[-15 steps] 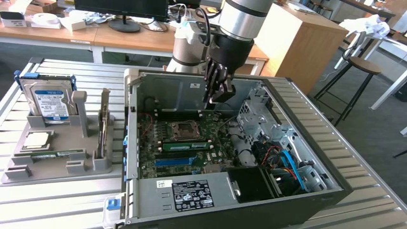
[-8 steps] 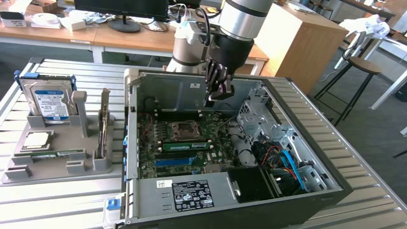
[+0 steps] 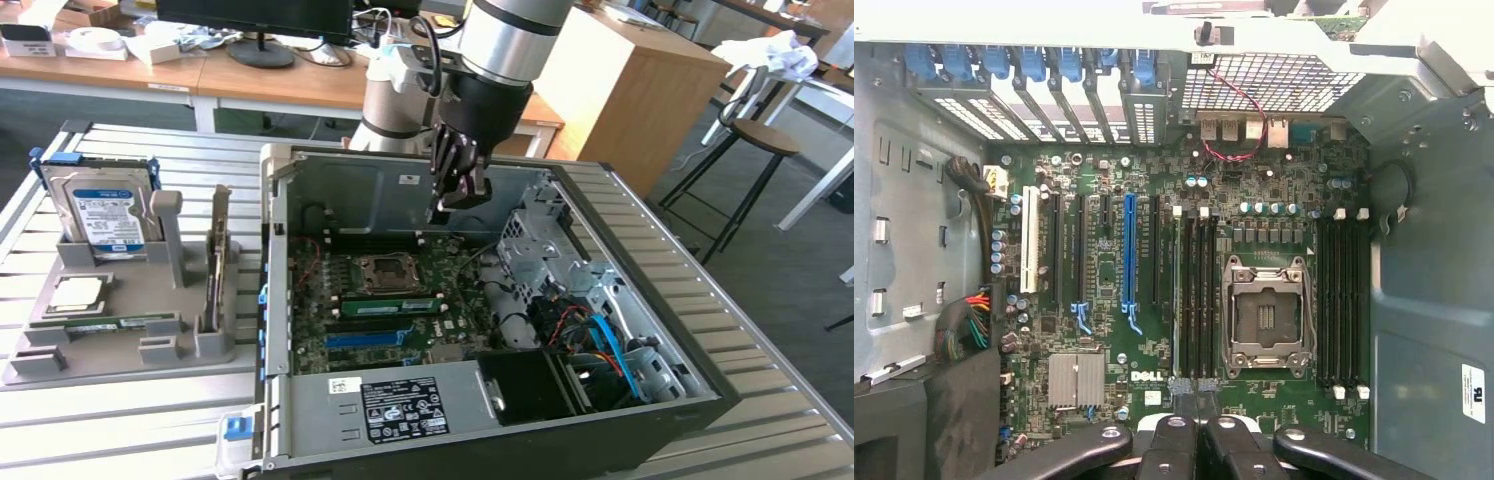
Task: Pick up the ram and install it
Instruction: 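Insert the ram into the slot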
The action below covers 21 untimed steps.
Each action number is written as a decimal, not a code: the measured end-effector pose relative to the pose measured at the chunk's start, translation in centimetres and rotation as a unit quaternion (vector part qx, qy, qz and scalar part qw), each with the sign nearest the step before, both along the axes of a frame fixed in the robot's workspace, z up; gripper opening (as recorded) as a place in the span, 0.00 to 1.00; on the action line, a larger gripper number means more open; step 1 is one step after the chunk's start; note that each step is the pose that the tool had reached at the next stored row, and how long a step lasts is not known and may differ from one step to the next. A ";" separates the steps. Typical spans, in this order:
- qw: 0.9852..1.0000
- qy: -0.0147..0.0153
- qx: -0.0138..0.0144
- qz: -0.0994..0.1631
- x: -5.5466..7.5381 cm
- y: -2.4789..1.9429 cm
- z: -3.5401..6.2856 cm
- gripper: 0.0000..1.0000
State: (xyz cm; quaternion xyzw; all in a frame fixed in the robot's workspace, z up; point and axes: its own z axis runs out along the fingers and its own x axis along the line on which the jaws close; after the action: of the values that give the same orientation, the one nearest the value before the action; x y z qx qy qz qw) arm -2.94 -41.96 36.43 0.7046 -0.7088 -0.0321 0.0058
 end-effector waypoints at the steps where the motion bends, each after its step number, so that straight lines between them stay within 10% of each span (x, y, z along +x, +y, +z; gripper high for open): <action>1: 1.000 0.000 0.000 0.000 0.0 0.00 0.00 0.10; 21: 1.000 -0.008 0.002 0.000 1.2 0.00 -0.01 0.10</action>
State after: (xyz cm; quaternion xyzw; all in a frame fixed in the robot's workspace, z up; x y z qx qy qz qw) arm -1.75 -41.96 36.42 0.7048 -0.7088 -0.0282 -0.0016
